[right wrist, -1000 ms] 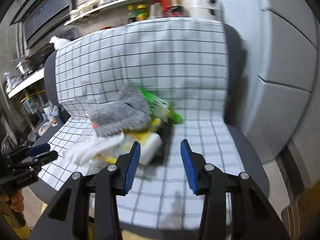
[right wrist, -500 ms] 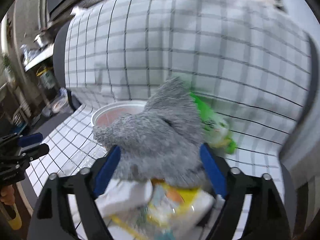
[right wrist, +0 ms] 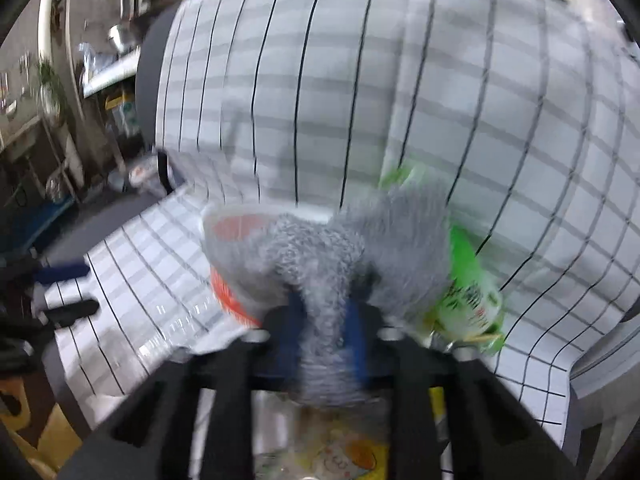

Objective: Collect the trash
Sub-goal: 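Grasp the grey cloth with the right gripper and lift it, then grasp the white tissue with the left gripper and lift it, then carry the cloth and tissue to the wastebasket and release them inside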

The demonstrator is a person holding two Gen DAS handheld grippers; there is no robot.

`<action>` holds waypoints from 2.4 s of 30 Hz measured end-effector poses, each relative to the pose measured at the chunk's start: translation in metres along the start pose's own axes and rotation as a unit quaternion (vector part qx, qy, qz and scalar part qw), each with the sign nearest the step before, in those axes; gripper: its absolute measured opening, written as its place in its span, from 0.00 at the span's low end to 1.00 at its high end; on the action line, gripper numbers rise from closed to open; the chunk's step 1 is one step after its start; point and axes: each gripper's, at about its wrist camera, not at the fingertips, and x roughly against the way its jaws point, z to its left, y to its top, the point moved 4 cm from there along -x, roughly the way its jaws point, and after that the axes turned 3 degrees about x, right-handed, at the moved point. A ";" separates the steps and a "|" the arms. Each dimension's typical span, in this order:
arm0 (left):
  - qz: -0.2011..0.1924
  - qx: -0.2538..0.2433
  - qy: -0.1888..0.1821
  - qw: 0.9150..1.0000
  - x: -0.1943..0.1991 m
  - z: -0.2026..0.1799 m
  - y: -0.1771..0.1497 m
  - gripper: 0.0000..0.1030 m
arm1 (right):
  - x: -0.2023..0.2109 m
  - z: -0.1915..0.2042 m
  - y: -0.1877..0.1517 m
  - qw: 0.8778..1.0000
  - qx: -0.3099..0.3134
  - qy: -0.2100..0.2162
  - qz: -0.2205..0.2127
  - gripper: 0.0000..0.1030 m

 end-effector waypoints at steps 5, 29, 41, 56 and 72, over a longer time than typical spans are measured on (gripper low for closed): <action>-0.012 -0.003 -0.004 1.000 0.018 -0.005 0.000 0.49 | 0.058 -0.021 0.030 0.993 -0.045 -0.049 -0.095 0.12; 0.025 -0.133 -0.033 0.990 -0.012 -0.053 -0.053 0.59 | 0.209 -0.023 -0.105 0.963 -0.188 -0.178 -0.078 0.12; 0.022 -0.110 -0.060 0.992 -0.013 -0.040 -0.044 0.05 | 0.209 -0.026 -0.115 0.961 -0.202 -0.169 -0.078 0.12; -0.111 -0.054 -0.174 0.977 0.105 -0.081 0.001 0.04 | 0.260 -0.040 -0.149 0.943 -0.247 -0.192 -0.116 0.12; -0.047 -0.136 -0.321 0.936 0.083 -0.272 -0.107 0.04 | 0.348 -0.056 -0.330 0.868 -0.349 -0.350 -0.048 0.14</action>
